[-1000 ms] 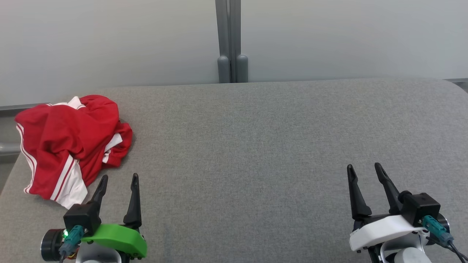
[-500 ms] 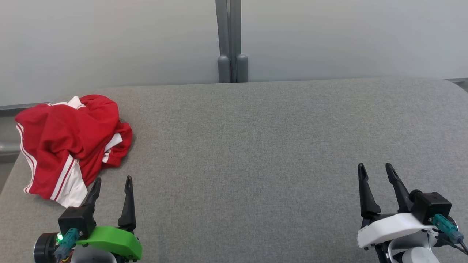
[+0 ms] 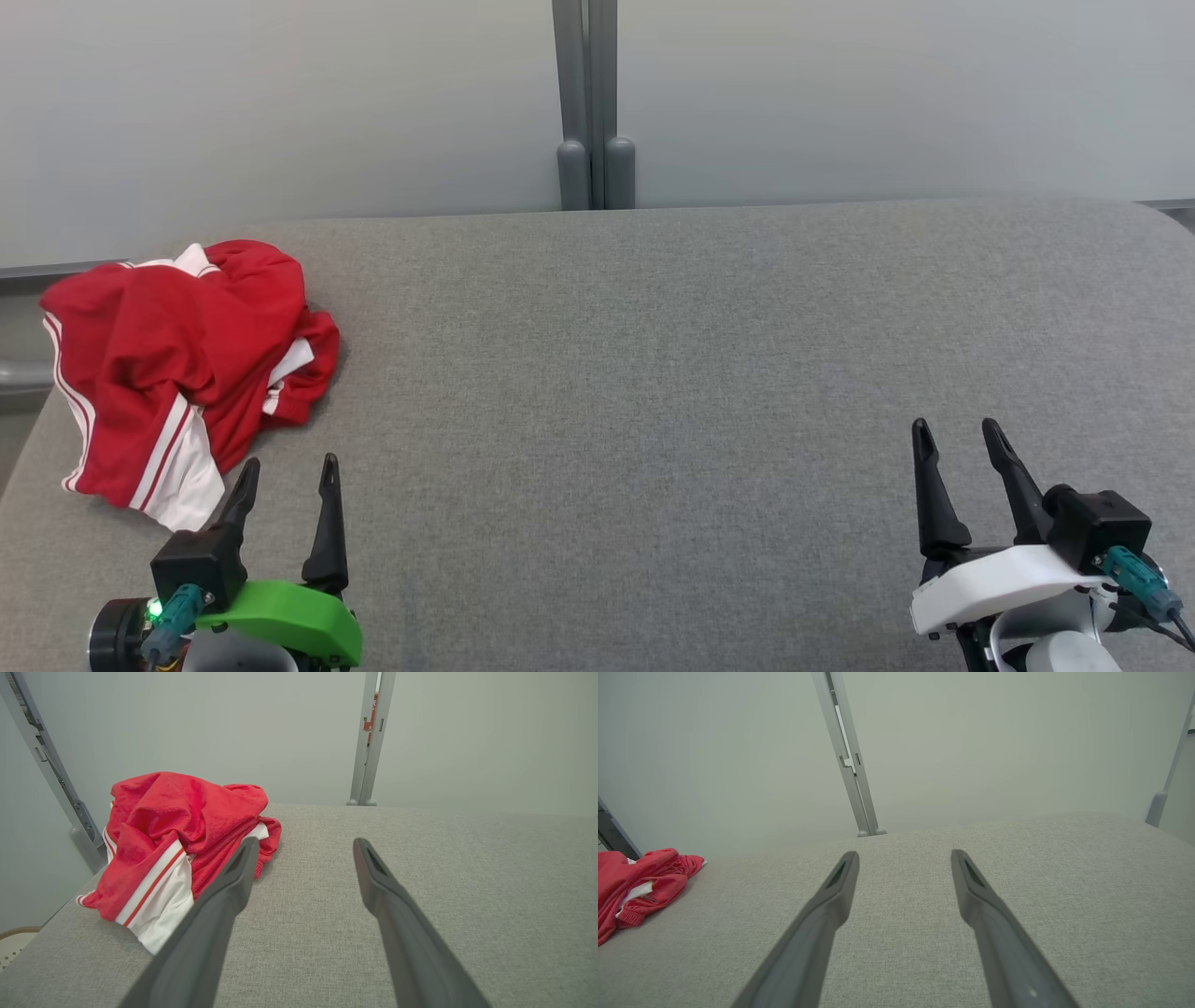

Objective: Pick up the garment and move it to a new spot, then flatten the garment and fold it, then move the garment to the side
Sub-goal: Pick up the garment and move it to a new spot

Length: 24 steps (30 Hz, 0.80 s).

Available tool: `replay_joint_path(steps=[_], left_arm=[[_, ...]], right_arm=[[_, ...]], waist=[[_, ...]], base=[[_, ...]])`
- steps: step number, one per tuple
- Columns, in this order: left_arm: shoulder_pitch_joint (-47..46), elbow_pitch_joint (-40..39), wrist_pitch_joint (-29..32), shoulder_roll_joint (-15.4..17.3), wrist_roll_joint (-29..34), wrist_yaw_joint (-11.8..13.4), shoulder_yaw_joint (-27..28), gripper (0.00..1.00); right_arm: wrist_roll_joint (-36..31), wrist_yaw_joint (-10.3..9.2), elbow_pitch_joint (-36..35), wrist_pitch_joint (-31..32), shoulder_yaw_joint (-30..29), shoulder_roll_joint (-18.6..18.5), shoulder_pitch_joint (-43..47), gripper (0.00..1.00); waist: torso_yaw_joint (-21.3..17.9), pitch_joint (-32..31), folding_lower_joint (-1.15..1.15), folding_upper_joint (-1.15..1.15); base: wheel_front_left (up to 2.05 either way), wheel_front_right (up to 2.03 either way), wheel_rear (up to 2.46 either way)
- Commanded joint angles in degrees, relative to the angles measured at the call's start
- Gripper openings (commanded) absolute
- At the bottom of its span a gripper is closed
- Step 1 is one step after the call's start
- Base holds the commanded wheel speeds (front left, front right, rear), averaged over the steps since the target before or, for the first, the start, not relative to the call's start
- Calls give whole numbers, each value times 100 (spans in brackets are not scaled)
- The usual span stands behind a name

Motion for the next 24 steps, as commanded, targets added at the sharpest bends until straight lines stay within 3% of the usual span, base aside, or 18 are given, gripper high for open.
replay_joint_path(steps=[1, 11, 24], left_arm=[[39, 1, -21, 57, -58, 48, -2, 100], [47, -19, 60, 97, -67, 145, -20, 100], [40, -53, 102, 168, -96, 278, -3, 100]], right_arm=[[22, 0, 13, 6, 2, -20, 62, 100], [16, 0, 41, 38, 32, -20, 65, 100], [63, 0, 54, 95, 106, -20, 103, 100]], waist=[[4, -1, 0, 0], [74, 4, 0, 0], [599, 35, 0, 0]], base=[[0, 0, 0], [0, 0, 0], [0, 0, 0]])
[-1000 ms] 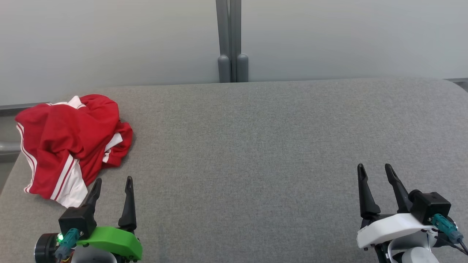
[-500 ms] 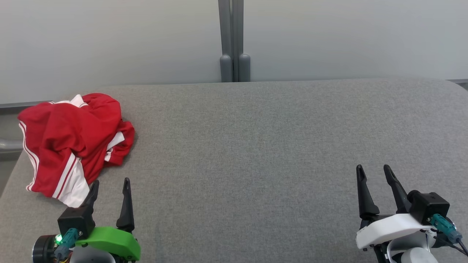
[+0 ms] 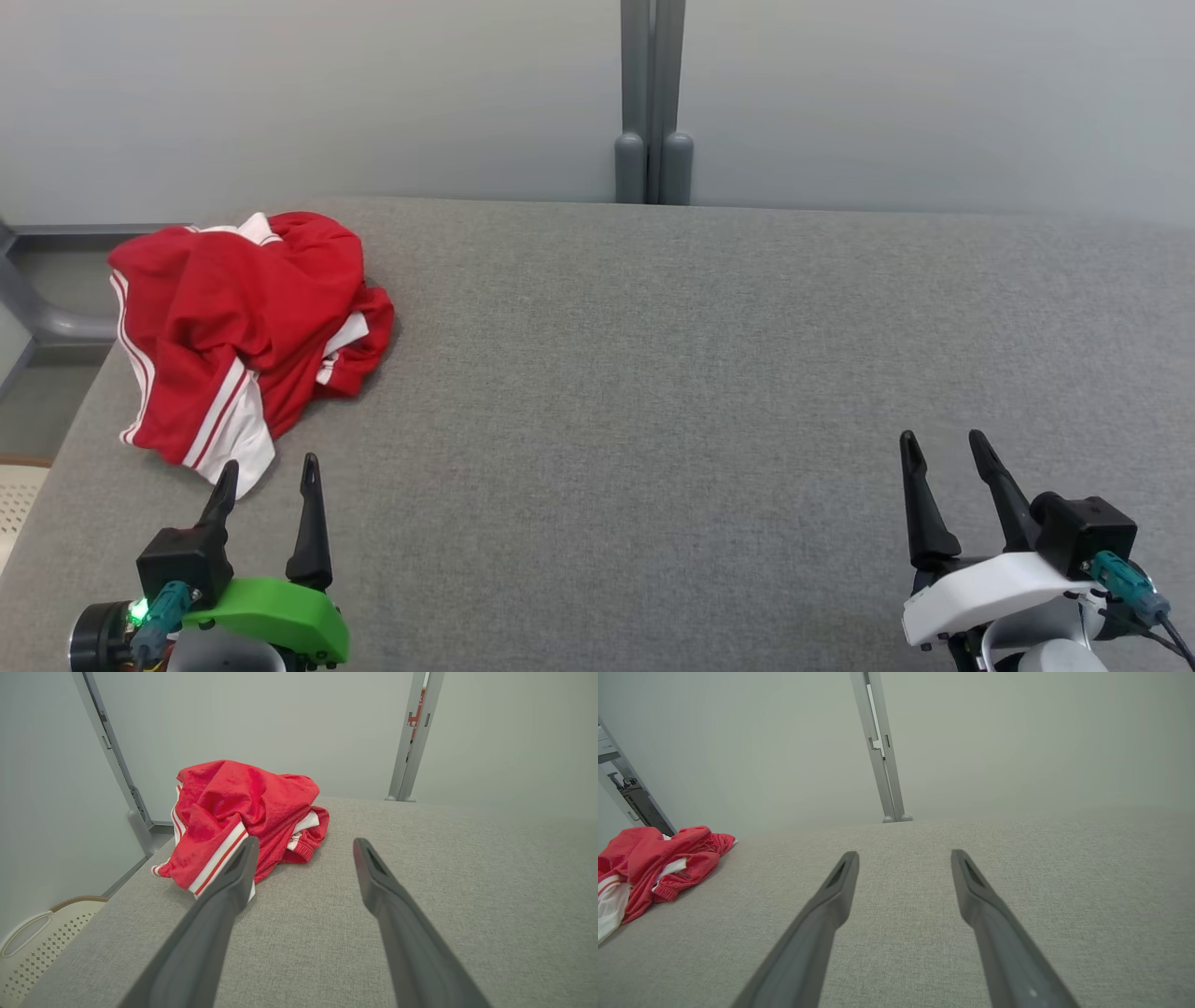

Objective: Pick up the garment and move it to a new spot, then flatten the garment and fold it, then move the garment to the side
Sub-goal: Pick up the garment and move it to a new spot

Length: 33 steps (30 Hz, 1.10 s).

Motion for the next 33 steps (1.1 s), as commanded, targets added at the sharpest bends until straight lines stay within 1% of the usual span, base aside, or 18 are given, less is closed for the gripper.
replay_joint_path(steps=[1, 12, 23, 33], left_arm=[[41, -32, -14, 35, -52, 32, -5, 100], [89, -59, -156, 112, -27, 87, -35, 100], [95, -30, -163, 199, -60, 139, -49, 100], [151, -64, -232, 270, -91, 184, -5, 100]], right_arm=[[27, 0, 22, 15, -5, -20, 54, 100], [107, 0, 197, -58, 132, -21, 24, 100], [210, 0, 345, -115, 242, -21, 6, 100], [246, 0, 447, -160, 346, -21, -61, 100]], waist=[[205, 6, 0, 0], [921, -10, 0, 0], [1629, -62, 0, 0], [2121, -20, 0, 0]], base=[[0, 0, 0], [0, 0, 0], [0, 0, 0], [0, 0, 0]])
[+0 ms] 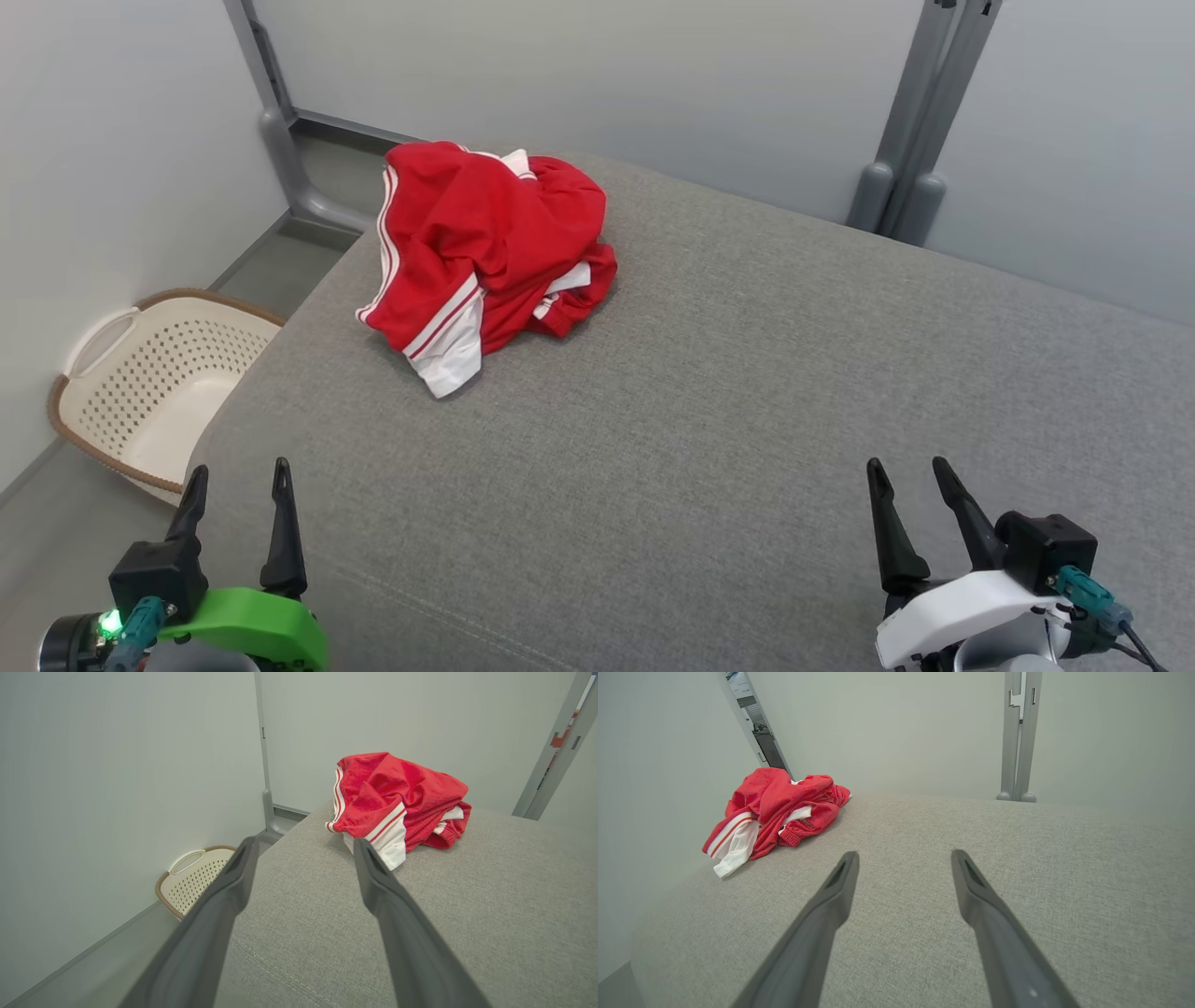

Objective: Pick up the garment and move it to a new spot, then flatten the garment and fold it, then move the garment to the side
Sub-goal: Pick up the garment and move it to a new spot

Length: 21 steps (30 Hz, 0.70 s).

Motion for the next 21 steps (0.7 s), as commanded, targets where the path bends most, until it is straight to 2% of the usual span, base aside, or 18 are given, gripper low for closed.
replay_joint_path(steps=[1, 14, 21], left_arm=[[64, 10, -32, 47, 5, 20, 14, 100], [113, 46, -186, 31, -128, 131, 96, 100], [-65, 97, -188, 89, -152, 80, 42, 100]], right_arm=[[14, 0, 18, -29, 13, -23, -58, 100], [-32, 0, 78, 19, 129, -23, -214, 100], [-46, 0, 112, 4, 110, -24, -254, 100]], waist=[[166, 18, 0, 0], [270, 123, 0, 0], [258, 147, 0, 0]], base=[[0, 0, 0], [0, 0, 0], [0, 0, 0]])
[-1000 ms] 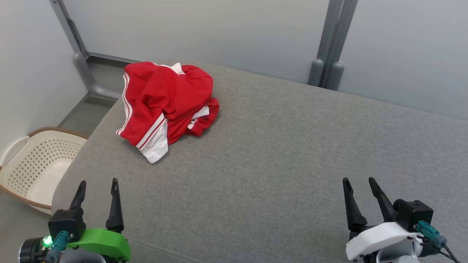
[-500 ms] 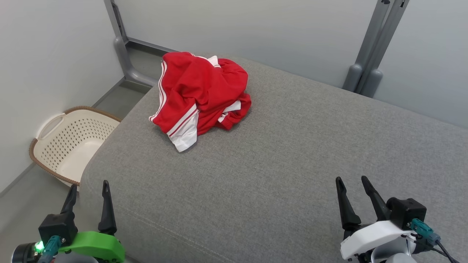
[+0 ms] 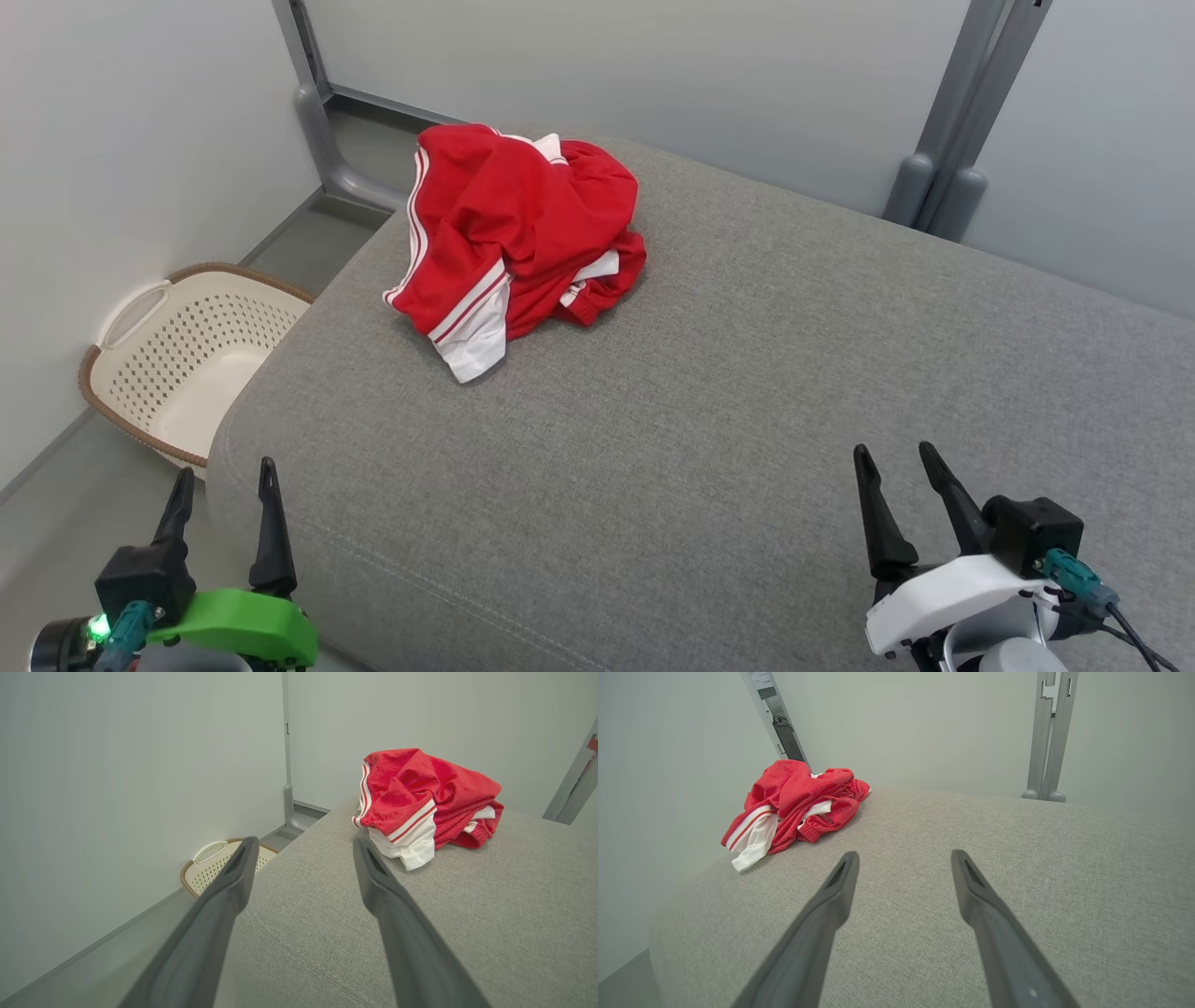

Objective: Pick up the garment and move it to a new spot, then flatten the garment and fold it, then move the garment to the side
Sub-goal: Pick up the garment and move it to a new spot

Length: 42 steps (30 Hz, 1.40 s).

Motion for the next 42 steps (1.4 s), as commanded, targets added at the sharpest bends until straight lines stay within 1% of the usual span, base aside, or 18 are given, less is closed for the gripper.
replay_joint_path(steps=[1, 5, 11, 16, 20, 27, 30, 35, 40, 42], left_arm=[[-151, 24, 7, 63, -13, -56, -28, 100], [-484, 124, 28, 137, -53, -142, -43, 100], [-1271, 224, -12, 272, -143, -241, 17, 100], [-2183, 369, -61, 427, -231, -345, 122, 100], [-2953, 508, -71, 645, -317, -421, 250, 100], [-4063, 744, 176, 1097, -496, -543, 461, 100], [-4420, 1038, 302, 1235, -575, -605, 489, 100], [-4860, 1784, 556, 1487, -708, -686, 548, 100], [-5027, 2545, 1056, 1628, -913, -781, 505, 100], [-5040, 2807, 1256, 1630, -987, -795, 514, 100]], right_arm=[[-47, 0, 14, -19, -45, -26, -44, 100], [-134, 0, -63, -15, -167, -25, -67, 100], [-390, 0, -260, 120, -342, -29, -240, 100], [-625, 0, -521, 226, -649, -26, -449, 100], [-735, -1, -742, 268, -844, -30, -641, 100], [-766, 0, -1002, 196, -1217, -23, -854, 100], [-770, -1, -1077, 150, -1364, -23, -888, 100], [-748, -1, -1161, 95, -1443, -21, -972, 100], [-740, 0, -1186, 84, -1461, -19, -974, 100], [-742, -1, -1183, 75, -1471, -20, -974, 100]], waist=[[-7, 24, 0, 0], [-138, 161, 0, 0], [-593, 596, 0, 0], [-1114, 1147, 0, 0], [-1604, 1608, 0, 0], [-2381, 2273, 0, 0], [-2568, 2442, 0, 0], [-2810, 2614, 0, 0], [-2882, 2648, 0, 0], [-2887, 2643, 0, 0]], base=[[0, 0, 0], [0, 0, 0], [0, 0, 0], [0, 0, 0], [0, 0, 0], [0, 0, 0], [0, 0, 0], [0, 0, 0], [0, 0, 0], [0, 0, 0]])
